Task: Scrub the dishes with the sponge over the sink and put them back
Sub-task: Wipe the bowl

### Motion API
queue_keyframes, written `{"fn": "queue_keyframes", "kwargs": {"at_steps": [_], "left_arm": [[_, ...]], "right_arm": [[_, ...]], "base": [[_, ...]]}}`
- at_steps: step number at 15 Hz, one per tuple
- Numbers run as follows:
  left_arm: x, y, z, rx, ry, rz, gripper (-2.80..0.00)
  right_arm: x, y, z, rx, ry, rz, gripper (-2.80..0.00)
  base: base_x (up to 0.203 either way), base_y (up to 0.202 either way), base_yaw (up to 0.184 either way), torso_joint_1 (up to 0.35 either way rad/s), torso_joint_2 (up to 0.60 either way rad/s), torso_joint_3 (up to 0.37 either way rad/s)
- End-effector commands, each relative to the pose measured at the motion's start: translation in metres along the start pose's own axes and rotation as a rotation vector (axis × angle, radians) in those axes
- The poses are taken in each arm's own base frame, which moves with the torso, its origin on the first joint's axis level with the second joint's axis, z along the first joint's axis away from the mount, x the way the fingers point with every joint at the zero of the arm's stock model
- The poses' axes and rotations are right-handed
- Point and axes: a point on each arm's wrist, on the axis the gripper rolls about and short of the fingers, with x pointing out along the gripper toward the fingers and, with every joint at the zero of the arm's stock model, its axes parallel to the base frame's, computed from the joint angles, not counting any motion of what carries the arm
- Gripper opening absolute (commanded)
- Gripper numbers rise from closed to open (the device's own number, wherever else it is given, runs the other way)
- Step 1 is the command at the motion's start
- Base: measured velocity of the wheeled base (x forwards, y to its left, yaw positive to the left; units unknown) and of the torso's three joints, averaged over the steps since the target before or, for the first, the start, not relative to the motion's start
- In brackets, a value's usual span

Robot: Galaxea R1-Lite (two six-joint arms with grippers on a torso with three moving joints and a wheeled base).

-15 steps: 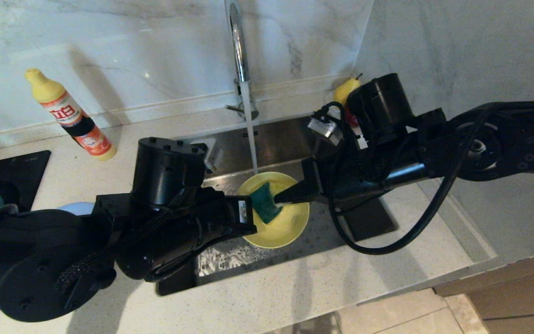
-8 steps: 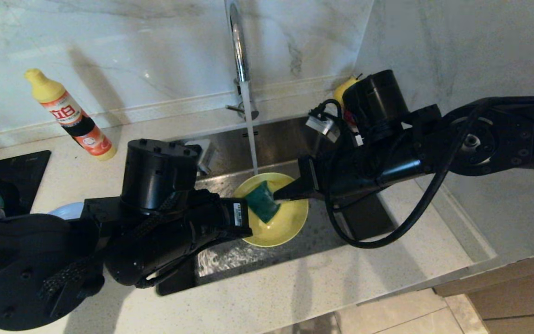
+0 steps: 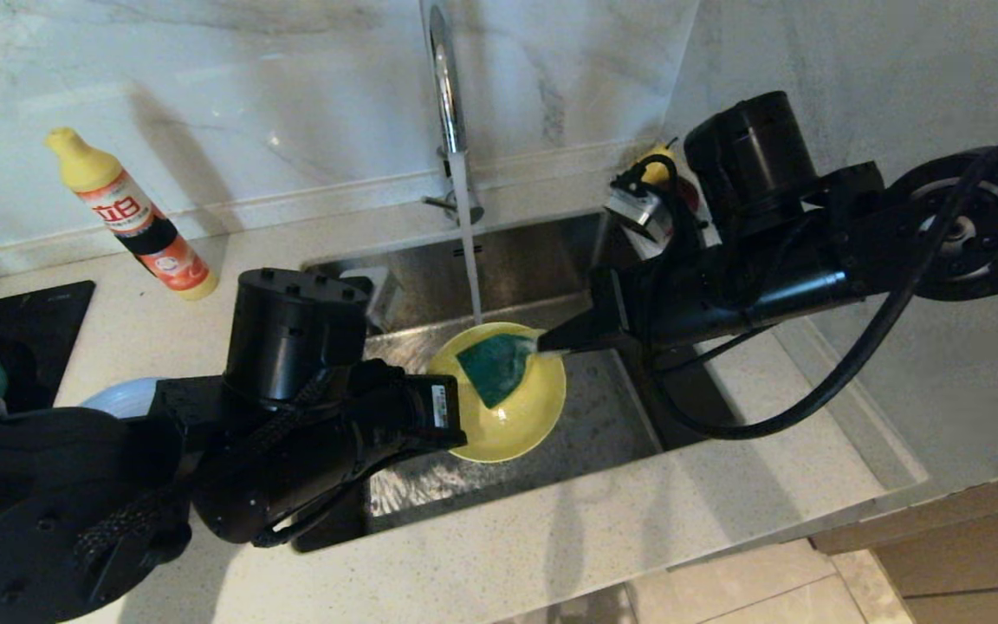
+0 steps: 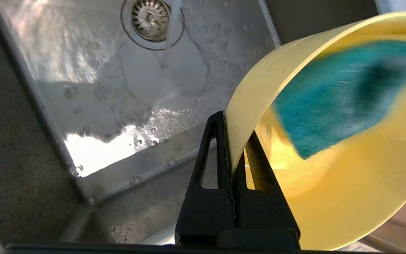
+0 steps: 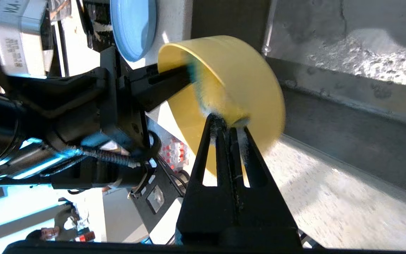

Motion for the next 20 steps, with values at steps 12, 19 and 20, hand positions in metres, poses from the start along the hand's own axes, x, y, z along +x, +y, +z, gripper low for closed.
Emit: {"fn": "queue_keyframes", "kwargs": {"at_steps": [12, 19, 20], "left_arm": [[0.011, -0.005, 0.025, -0.015, -0.097, 0.078, -2.8], [0.018, -0.009, 0.031, 0.128, -0.204, 0.169, -2.8], [0.02, -0.009, 0.031, 0.15, -0.227, 0.189, -2.8]], "right_arm": [[0.001, 0.014, -0.012, -0.008, 0.05, 0.024, -2.8], [0.021, 0.018, -0.016, -0.015, 0.087, 0.038, -2.8], [0.024, 0.016, -0.017, -0.012, 0.093, 0.034, -2.8]], "base": [[0.0, 0.0, 0.0, 0.0, 0.0, 0.0], [0.0, 0.0, 0.0, 0.0, 0.0, 0.0], [0.0, 0.0, 0.0, 0.0, 0.0, 0.0]]}}
